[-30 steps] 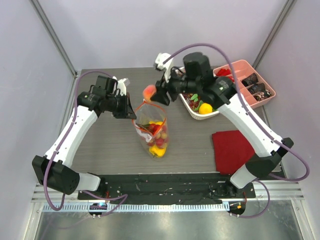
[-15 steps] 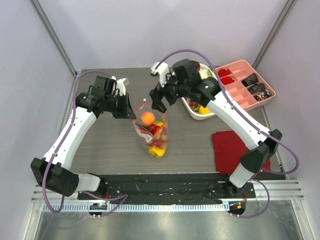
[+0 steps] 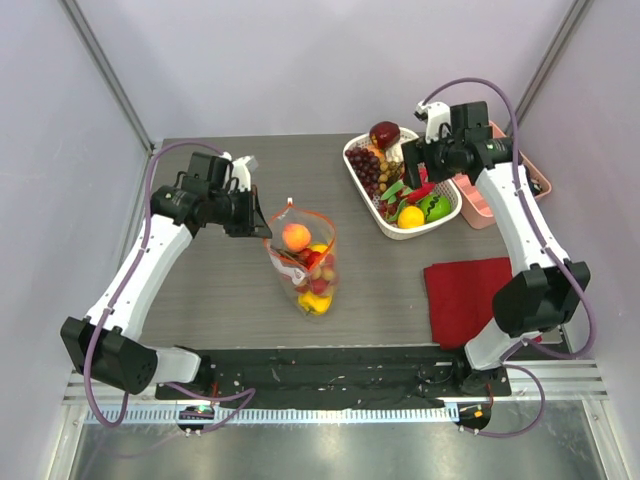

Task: Place the food in the zip-top bag and seal the zipper
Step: Pick up the fake fruit from the bin.

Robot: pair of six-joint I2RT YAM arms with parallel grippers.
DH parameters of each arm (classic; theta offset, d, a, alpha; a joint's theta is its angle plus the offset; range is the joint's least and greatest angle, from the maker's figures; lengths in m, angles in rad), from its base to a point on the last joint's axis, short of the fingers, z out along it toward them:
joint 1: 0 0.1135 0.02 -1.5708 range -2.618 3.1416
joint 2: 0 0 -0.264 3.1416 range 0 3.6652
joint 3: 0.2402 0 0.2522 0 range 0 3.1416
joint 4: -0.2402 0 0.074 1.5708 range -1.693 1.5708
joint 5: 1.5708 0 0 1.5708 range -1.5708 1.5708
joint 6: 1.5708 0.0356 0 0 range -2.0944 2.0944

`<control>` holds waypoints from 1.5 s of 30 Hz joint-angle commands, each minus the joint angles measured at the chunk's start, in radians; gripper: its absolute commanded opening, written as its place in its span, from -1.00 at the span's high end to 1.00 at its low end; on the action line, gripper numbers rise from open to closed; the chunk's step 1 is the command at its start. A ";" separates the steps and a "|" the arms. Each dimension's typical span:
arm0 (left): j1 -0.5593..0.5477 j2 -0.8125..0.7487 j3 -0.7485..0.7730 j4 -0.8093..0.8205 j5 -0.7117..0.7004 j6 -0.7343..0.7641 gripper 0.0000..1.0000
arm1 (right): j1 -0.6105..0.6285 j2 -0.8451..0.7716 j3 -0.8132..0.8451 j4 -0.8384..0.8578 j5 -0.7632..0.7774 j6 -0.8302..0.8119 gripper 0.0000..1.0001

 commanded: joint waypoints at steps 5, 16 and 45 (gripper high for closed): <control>0.003 -0.021 -0.009 0.049 0.018 0.002 1.00 | -0.023 0.123 -0.047 -0.041 0.176 -0.035 -0.71; 0.003 -0.038 -0.038 0.052 0.007 0.005 1.00 | -0.111 0.301 0.008 -0.015 0.238 -0.091 -0.63; 0.003 -0.023 -0.031 0.046 -0.001 0.008 1.00 | -0.128 0.392 0.013 0.076 0.267 -0.151 -0.24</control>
